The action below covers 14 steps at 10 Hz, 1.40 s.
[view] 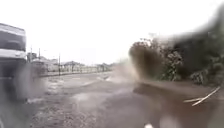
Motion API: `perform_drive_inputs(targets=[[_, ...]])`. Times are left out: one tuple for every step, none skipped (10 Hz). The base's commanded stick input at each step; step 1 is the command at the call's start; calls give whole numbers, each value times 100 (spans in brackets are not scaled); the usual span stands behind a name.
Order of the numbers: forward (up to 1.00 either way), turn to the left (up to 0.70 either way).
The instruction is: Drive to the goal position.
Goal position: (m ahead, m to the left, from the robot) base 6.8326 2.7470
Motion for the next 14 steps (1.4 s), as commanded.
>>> perform_drive_inputs(targets=[[50,2],[50,2],[50,2],[50,2],[50,17],[50,46],[50,52],[50,52],[50,39],[50,26],[50,12],[50,2],[50,2],[50,2]])
